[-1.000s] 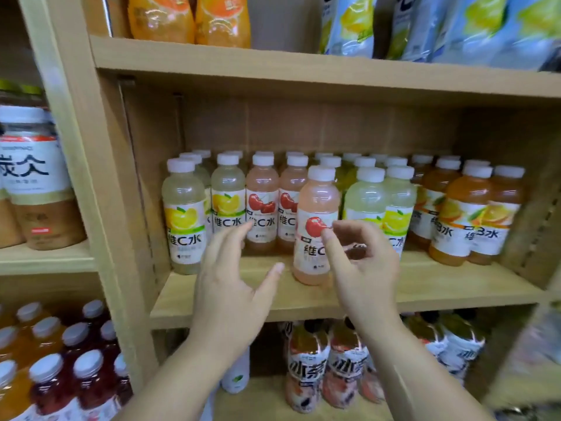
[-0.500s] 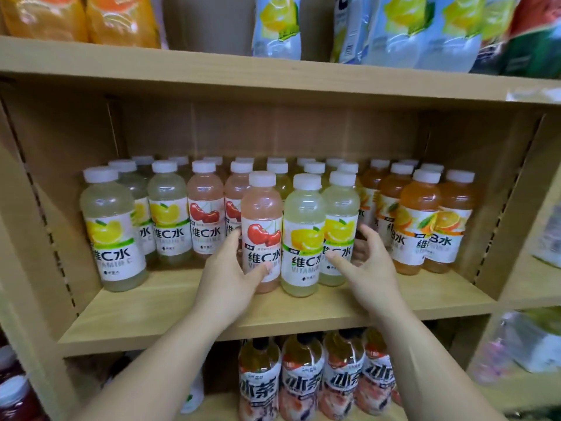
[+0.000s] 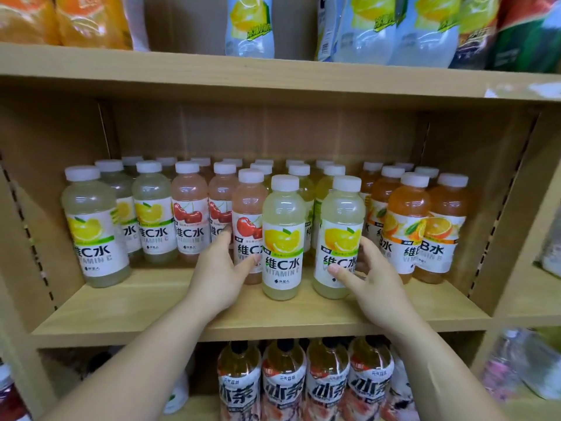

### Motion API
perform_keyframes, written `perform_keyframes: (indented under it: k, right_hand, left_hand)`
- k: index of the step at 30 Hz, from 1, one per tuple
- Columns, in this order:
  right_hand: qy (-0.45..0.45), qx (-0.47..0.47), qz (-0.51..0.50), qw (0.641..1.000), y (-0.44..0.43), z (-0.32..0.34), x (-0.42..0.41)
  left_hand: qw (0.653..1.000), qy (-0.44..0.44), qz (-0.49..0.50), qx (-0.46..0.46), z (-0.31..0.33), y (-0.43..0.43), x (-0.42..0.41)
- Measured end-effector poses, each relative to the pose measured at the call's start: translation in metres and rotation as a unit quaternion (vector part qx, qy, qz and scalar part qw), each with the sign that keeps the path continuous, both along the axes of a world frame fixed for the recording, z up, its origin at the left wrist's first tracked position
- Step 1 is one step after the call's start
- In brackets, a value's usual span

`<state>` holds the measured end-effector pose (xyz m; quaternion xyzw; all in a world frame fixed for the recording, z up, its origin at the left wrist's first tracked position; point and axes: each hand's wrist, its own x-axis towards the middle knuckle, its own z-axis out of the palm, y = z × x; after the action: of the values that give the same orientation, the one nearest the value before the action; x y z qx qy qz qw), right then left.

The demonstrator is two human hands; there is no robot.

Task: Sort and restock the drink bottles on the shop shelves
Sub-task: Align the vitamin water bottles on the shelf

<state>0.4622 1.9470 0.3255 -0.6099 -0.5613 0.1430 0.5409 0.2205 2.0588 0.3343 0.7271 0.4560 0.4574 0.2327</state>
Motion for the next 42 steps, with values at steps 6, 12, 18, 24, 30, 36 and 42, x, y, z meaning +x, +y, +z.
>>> perform_keyframes:
  k: [6,12,18,24,30,36,42]
  right_hand:
    - [0.017,0.014,0.024,0.999,0.001,-0.006,0.005]
    - [0.015,0.021,0.041,0.999,0.001,-0.008,0.007]
    - [0.015,0.020,0.044,0.999,0.003,-0.010,0.009]
    - [0.008,0.008,0.026,1.000,0.002,-0.008,0.009]
    - [0.001,-0.006,0.031,0.999,0.001,-0.006,0.009]
    - [-0.021,-0.018,0.048,0.998,-0.004,0.000,0.000]
    - [-0.035,-0.024,0.049,0.998,-0.011,-0.002,-0.020]
  left_hand:
    - [0.988,-0.073,0.100,0.097,0.002,-0.024,0.003]
    - [0.991,-0.092,0.048,0.080,0.009,-0.059,0.035]
    - [0.989,-0.028,0.115,0.089,0.010,-0.057,0.058]
    - [0.983,-0.035,0.152,0.095,0.010,-0.060,0.072]
    - [0.976,-0.035,0.174,0.129,0.004,-0.077,0.043]
    - [0.968,-0.017,0.217,0.129,0.002,-0.065,-0.017]
    - [0.967,0.012,0.228,0.111,0.002,-0.044,-0.045]
